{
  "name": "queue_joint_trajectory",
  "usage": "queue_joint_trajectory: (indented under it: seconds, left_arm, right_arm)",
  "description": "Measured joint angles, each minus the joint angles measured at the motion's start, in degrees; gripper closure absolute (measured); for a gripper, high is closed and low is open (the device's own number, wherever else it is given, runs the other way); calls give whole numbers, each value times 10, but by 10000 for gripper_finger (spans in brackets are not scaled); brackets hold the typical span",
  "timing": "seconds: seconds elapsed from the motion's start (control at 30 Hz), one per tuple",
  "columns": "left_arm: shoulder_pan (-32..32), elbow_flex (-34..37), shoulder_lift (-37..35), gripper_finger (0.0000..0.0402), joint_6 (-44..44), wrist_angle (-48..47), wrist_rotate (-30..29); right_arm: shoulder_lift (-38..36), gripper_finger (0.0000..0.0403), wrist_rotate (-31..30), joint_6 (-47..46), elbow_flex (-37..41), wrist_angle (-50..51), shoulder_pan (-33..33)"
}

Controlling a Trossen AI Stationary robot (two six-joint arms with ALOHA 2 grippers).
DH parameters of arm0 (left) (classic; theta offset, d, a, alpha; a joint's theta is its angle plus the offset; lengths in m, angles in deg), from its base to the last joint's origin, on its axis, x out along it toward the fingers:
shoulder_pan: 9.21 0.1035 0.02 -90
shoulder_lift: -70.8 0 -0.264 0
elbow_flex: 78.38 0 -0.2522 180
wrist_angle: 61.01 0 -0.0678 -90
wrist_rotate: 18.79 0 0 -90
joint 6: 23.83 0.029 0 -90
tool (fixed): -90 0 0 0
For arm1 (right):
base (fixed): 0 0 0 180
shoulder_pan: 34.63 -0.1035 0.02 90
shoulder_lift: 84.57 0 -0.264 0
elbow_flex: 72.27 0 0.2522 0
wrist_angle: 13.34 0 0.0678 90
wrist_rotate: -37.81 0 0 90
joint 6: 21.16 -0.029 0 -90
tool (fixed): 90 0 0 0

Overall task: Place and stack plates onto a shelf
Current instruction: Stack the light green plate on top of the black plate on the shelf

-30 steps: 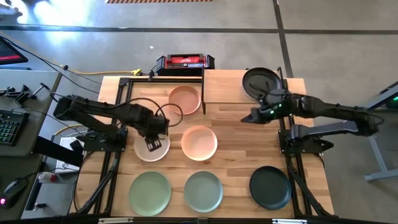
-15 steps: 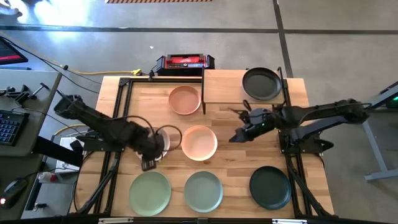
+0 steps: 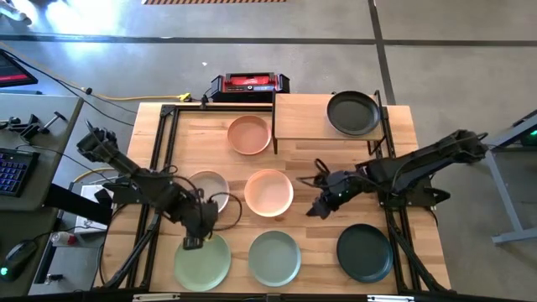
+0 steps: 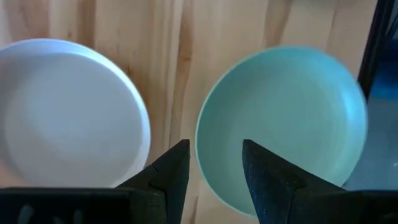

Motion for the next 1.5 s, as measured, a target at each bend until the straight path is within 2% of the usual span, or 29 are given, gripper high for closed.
queue_joint_trajectory:
  seconds: [0.23,0.63,0.87,1.5]
  left_arm:
    - [-24,0,71,266,0,15,-2]
    - [-31,0,174,266,1,24,4]
    - [-25,0,190,266,2,22,3]
    - [20,0,196,266,92,40,28]
  right_arm:
    - [6,324,-25,21,0,0,-26]
    - [5,324,-25,44,0,0,-34]
    - [5,324,-25,45,0,0,-34]
    - [4,324,-25,60,0,0,-34]
